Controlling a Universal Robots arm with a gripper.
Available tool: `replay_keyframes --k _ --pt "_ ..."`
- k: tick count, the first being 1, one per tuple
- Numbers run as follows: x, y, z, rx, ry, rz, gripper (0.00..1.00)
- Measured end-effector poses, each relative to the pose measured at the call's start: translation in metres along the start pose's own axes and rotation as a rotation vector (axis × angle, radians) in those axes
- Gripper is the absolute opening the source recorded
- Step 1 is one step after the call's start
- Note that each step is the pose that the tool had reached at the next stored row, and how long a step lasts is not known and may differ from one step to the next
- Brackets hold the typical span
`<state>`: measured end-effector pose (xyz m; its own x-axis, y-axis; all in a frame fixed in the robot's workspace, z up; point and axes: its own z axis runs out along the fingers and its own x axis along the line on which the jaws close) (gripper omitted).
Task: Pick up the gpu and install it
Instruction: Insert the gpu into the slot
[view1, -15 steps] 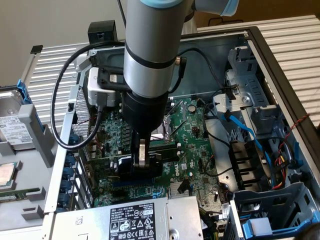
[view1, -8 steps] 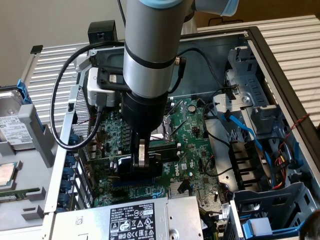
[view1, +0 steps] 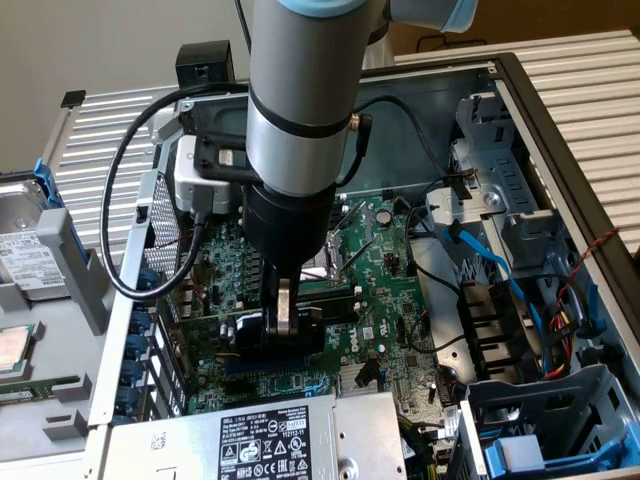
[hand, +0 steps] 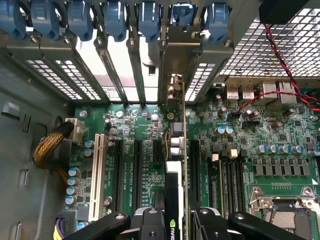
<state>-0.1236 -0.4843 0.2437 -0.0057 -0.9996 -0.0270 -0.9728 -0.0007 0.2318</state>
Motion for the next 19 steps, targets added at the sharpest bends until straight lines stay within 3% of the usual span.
replay_keyframes --k 3,19 --pt "0.0000 -0.0001 0.0004 0.0026 -0.0002 0.000 0.27" --pt "0.0000 0.0007 0.0006 0.0026 0.0021 -0.010 0.27"
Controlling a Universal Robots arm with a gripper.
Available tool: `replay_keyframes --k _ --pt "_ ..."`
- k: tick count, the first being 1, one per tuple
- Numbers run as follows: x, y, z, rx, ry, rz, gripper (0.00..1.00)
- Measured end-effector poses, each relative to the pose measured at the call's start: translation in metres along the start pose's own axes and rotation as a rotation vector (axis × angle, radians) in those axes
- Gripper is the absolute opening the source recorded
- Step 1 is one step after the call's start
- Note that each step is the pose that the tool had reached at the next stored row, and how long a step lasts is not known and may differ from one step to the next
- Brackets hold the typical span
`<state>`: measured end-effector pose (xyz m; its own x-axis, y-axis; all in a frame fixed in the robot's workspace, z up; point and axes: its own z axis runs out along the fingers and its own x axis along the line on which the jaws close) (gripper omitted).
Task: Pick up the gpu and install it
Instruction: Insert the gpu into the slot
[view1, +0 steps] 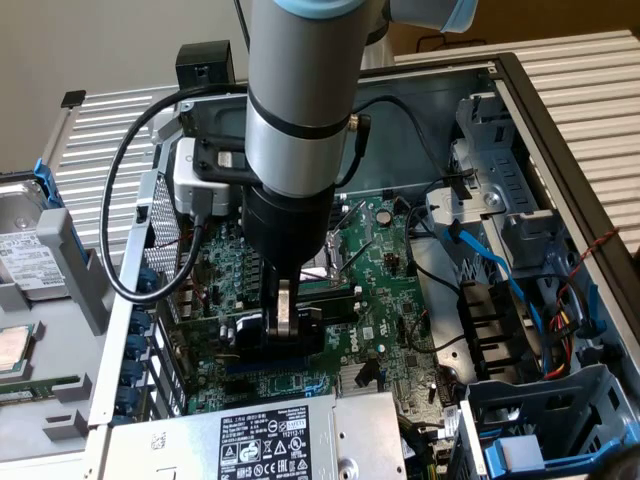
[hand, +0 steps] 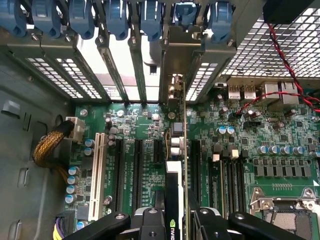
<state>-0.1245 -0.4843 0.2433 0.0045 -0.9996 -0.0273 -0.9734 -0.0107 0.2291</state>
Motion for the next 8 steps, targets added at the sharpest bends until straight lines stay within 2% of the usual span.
replay_keyframes --k 4,8 --pt "0.0000 0.0001 0.0000 0.0000 0.0001 0.000 0.27" --pt "0.0000 0.0003 0.0002 0.0025 0.0001 0.000 0.27"
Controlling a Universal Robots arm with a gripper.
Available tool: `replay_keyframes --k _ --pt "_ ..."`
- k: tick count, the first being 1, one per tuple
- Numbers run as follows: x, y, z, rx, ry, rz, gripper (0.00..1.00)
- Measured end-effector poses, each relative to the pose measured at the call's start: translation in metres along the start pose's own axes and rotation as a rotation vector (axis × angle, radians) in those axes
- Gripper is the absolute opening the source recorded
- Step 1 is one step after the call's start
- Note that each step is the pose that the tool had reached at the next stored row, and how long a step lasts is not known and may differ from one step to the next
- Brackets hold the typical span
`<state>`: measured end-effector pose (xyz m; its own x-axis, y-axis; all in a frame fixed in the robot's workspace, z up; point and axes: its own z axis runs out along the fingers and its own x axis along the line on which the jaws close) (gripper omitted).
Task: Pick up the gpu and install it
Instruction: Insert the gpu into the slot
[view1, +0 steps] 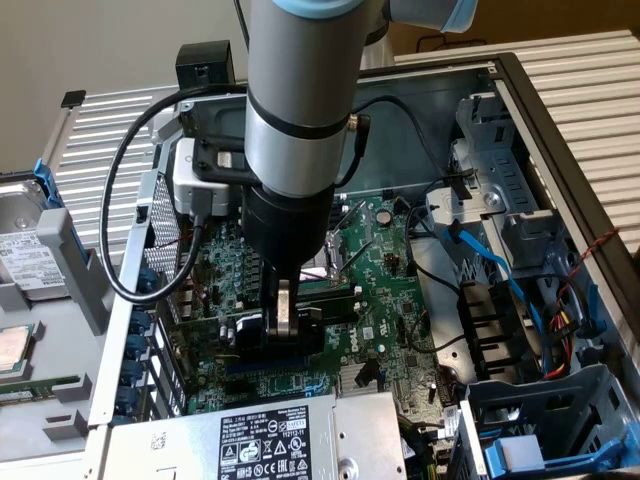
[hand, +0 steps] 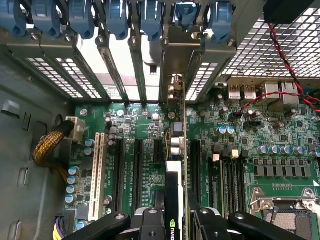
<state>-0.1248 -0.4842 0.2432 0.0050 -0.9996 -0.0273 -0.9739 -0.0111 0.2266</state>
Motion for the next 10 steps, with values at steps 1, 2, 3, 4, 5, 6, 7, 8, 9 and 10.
replay_keyframes --k 1,2,3,4,5,6,7,8,9,10 --pt "0.0000 0.0000 0.0000 0.0001 0.0001 0.000 0.27" --pt "0.0000 0.0001 0.0000 0.0002 0.0000 0.000 0.27" --pt "0.0000 0.0001 0.0000 0.0002 0.0000 0.000 0.27" --pt "0.0000 0.0001 0.0001 0.0003 0.0000 0.000 0.27" --pt "0.0000 0.0001 0.0001 0.0002 0.0000 0.000 0.27" --pt "0.0000 0.0001 0.0000 0.0002 0.0001 0.000 0.27" --pt "0.0001 0.0001 0.0000 0.0002 0.0000 0.000 0.27" --pt "0.0001 0.0001 0.0000 0.0002 -0.0001 0.000 0.27" --pt "0.0001 -0.0002 -0.0001 0.0001 -0.0003 0.000 0.27" --pt "0.0002 -0.0005 -0.0002 0.0000 -0.0002 0.000 0.27"
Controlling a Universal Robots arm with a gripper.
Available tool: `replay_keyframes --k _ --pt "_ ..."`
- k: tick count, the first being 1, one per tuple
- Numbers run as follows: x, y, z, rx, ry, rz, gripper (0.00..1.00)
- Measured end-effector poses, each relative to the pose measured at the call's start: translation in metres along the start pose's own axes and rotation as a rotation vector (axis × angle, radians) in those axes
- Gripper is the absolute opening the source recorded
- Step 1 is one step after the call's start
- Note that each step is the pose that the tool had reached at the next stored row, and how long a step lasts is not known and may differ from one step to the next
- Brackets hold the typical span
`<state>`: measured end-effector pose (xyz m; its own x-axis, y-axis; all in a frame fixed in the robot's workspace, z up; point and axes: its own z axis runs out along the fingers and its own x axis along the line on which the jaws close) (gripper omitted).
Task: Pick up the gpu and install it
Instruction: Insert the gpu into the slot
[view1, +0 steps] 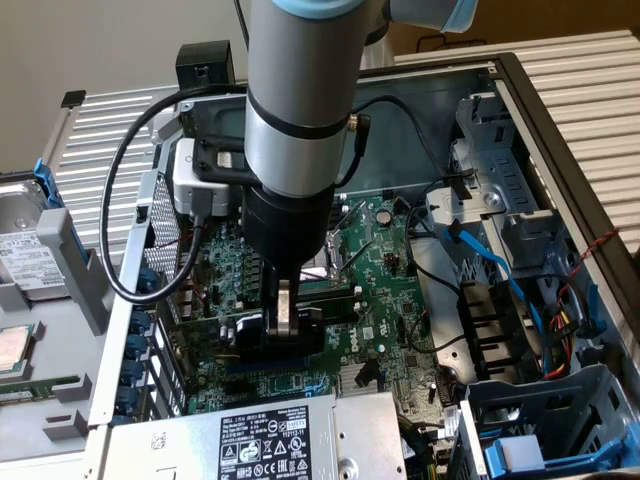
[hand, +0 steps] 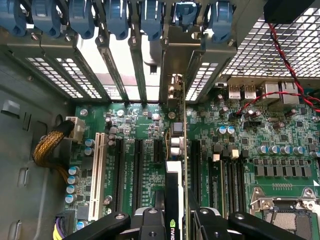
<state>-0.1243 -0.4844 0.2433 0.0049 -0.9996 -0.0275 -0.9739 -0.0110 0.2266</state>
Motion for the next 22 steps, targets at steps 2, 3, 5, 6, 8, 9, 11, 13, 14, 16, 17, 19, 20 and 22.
replay_keyframes --k 2,3,5,6,8,9,11,13,14,16,17,19,20,22 --pt "0.0001 -0.0008 -0.0003 0.0000 0.0001 0.000 0.27" --pt "0.0001 -0.0010 -0.0003 0.0001 0.0000 0.000 0.27" --pt "0.0001 -0.0010 -0.0003 0.0002 -0.0001 0.000 0.27" --pt "0.0001 -0.0011 -0.0003 0.0002 -0.0001 0.000 0.27" --pt "0.0001 -0.0013 -0.0003 0.0003 -0.0003 0.000 0.27" --pt "0.0001 -0.0013 -0.0003 0.0002 -0.0003 0.000 0.27" --pt "0.0002 -0.0013 -0.0003 0.0002 -0.0005 0.000 0.27" --pt "0.0003 -0.0013 -0.0003 0.0003 -0.0007 0.000 0.27" --pt "0.0003 -0.0013 -0.0003 0.0004 -0.0009 0.000 0.27" --pt "0.0004 -0.0014 -0.0004 0.0004 -0.0016 -0.001 0.27" --pt "0.0004 -0.0014 -0.0004 0.0004 -0.0017 -0.001 0.27" --pt "0.0004 -0.0014 -0.0003 0.0004 -0.0018 -0.001 0.27" --pt "0.0004 -0.0014 -0.0003 0.0004 -0.0018 -0.001 0.27" --pt "0.0004 -0.0013 -0.0003 0.0020 -0.0018 -0.001 0.27"
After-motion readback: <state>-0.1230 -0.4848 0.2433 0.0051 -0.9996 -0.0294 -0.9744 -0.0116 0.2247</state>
